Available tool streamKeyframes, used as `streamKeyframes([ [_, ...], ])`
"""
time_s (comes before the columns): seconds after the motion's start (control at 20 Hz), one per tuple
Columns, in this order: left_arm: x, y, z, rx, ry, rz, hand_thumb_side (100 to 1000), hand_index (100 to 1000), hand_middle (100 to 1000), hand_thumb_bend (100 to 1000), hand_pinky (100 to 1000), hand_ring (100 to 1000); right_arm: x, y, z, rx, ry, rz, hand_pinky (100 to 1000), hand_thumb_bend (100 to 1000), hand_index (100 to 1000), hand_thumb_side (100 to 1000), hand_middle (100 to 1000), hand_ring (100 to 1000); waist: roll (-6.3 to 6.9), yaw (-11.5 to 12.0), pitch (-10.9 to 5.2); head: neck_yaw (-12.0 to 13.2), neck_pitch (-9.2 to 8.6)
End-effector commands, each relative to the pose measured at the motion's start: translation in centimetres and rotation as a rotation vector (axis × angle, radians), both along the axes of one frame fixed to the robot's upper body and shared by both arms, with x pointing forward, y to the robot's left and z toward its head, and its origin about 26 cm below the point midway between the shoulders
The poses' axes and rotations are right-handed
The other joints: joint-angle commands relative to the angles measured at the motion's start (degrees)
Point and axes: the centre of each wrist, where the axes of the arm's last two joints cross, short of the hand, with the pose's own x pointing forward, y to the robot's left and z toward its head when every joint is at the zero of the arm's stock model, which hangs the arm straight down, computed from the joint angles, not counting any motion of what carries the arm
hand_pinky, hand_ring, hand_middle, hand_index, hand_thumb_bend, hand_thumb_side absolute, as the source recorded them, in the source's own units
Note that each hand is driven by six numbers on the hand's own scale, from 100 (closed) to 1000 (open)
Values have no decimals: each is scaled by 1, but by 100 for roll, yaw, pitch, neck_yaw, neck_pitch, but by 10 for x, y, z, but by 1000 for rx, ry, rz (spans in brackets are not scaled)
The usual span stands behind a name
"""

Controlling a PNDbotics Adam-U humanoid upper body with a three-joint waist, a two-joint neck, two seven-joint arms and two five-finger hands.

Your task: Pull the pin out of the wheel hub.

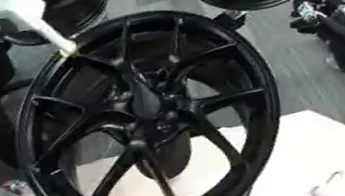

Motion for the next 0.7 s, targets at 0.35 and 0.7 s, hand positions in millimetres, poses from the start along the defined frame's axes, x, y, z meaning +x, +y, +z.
streamKeyframes([
  [0.35, -35, 93, 2, -38, 0, 242, 100, 661, 745, 301, 841, 789, -2, -9, 20, -4, -63, -31, 805, 191, 809, 512, 643, 681, -52, 19, -59, 34, -51],
  [0.7, -46, 127, -33, 19, 133, 377, 463, 937, 831, 679, 906, 856, -2, -8, 19, -2, -59, -27, 805, 190, 809, 515, 643, 682, -31, -74, -59, 139, -42],
])
